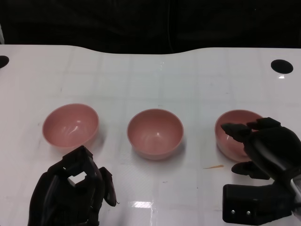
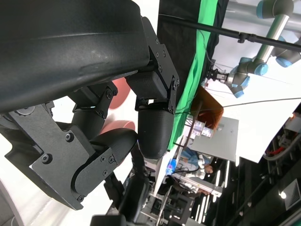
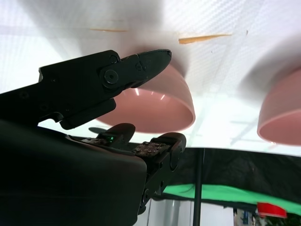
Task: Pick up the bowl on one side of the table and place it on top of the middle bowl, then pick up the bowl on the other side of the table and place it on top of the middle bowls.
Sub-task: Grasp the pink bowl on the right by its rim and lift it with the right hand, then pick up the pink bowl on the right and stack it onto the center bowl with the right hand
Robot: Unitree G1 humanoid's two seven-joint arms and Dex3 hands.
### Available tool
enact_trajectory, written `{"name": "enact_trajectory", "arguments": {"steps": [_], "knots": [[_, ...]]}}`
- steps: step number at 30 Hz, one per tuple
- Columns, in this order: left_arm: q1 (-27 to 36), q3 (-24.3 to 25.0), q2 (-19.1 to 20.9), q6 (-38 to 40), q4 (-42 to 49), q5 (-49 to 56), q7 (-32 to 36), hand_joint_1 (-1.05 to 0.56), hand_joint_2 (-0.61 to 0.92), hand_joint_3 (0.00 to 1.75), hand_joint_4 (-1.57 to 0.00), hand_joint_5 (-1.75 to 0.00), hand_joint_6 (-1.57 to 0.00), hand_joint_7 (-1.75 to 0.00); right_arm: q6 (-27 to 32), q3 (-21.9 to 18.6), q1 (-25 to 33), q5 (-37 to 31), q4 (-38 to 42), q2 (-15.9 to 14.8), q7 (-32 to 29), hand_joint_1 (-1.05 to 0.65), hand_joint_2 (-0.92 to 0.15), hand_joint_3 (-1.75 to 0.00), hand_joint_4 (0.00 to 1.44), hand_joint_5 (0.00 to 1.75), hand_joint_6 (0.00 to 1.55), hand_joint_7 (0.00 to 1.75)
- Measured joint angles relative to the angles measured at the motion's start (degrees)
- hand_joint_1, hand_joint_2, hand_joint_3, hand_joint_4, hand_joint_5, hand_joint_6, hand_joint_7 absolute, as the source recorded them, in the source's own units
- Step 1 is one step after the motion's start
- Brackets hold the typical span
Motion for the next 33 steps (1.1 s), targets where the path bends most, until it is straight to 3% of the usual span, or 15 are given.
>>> {"name": "enact_trajectory", "arguments": {"steps": [9,12,13,15,17,18,19,20,22,23,25,26,30,33], "knots": [[0.21,-0.02,-0.06,0.67,-0.62,0.02,0.40,-0.10,0.35,1.52,-0.88,-1.69,-0.82,-1.51,0.12,6.29,-6.57,0.19,11.79,-0.07,-3.87,-0.55,-0.92,-0.08,0.51,0.26,0.56,0.06],[0.42,-0.10,-0.17,0.69,-0.86,0.06,0.42,-0.08,0.36,1.53,-0.88,-1.70,-0.81,-1.52,0.15,8.51,-8.11,0.08,14.93,-0.13,-4.75,-0.50,-0.92,-0.11,0.74,0.37,0.63,0.08],[0.45,-0.12,-0.21,0.69,-0.87,0.07,0.42,-0.08,0.36,1.53,-0.88,-1.70,-0.81,-1.52,0.02,8.93,-8.50,0.17,15.80,-0.13,-5.31,-0.42,-0.92,-0.13,0.82,0.72,0.76,0.08],[0.50,-0.10,-0.26,0.69,-0.87,0.09,0.42,-0.08,0.36,1.53,-0.87,-1.70,-0.80,-1.53,-0.81,9.44,-9.45,0.53,17.71,-0.14,-7.22,-0.36,-0.92,-0.13,0.87,0.97,0.91,0.10],[0.51,-0.10,-0.27,0.69,-0.88,0.13,0.42,-0.09,0.36,1.52,-0.87,-1.70,-0.80,-1.53,-2.60,9.52,-10.47,1.77,19.42,-0.20,-9.70,-0.28,-0.92,-0.08,0.85,1.39,1.14,0.15],[0.54,-0.08,-0.27,0.69,-0.88,0.15,0.42,-0.09,0.36,1.52,-0.86,-1.71,-0.80,-1.53,-3.61,9.52,-10.66,2.36,19.88,-0.30,-11.05,-0.27,-0.92,-0.06,0.83,1.52,1.19,0.17],[0.57,-0.07,-0.27,0.69,-0.88,0.16,0.42,-0.09,0.37,1.51,-0.86,-1.71,-0.79,-1.53,-4.63,9.53,-10.82,2.84,20.24,-0.39,-12.38,-0.26,-0.92,-0.09,0.85,1.65,1.04,0.70],[0.58,-0.07,-0.27,0.69,-0.88,0.15,0.41,-0.09,0.37,1.51,-0.86,-1.71,-0.79,-1.53,-5.64,9.55,-11.00,3.04,20.62,-0.49,-13.68,-0.24,-0.92,-0.12,0.87,1.70,0.91,1.05],[0.60,-0.06,-0.27,0.69,-0.88,0.15,0.41,-0.10,0.37,1.50,-0.85,-1.71,-0.79,-1.53,-7.59,9.58,-11.29,3.63,21.34,-0.63,-16.66,-0.22,-0.91,-0.22,0.90,1.74,0.73,1.55],[0.60,-0.05,-0.27,0.69,-0.87,0.15,0.41,-0.10,0.37,1.50,-0.85,-1.72,-0.79,-1.53,-8.65,9.58,-11.41,3.95,21.65,-0.69,-18.18,-0.21,-0.90,-0.28,0.90,1.74,0.69,1.64],[0.60,-0.05,-0.27,0.68,-0.87,0.15,0.41,-0.11,0.38,1.48,-0.85,-1.72,-0.79,-1.52,-10.13,9.57,-11.63,4.21,21.82,-0.73,-20.58,-0.19,-0.68,-0.74,0.89,1.75,0.67,1.72],[0.60,-0.04,-0.28,0.68,-0.87,0.15,0.41,-0.11,0.38,1.47,-0.85,-1.72,-0.79,-1.52,-10.88,9.51,-11.78,4.49,21.83,-0.73,-21.96,-0.19,-0.62,-0.83,0.88,1.75,0.66,1.74],[0.60,-0.04,-0.27,0.69,-0.88,0.15,0.41,-0.11,0.37,1.47,-0.85,-1.71,-0.80,-1.50,-12.67,8.56,-12.87,5.16,20.27,-0.73,-26.59,-0.21,-0.62,-0.85,0.89,1.75,0.65,1.75],[0.60,-0.06,-0.27,0.69,-0.88,0.16,0.41,-0.12,0.36,1.47,-0.85,-1.69,-0.80,-1.50,-14.29,8.01,-13.88,6.26,17.63,-0.73,-28.16,-0.20,-0.53,-1.05,0.92,1.75,0.69,1.75]]}}
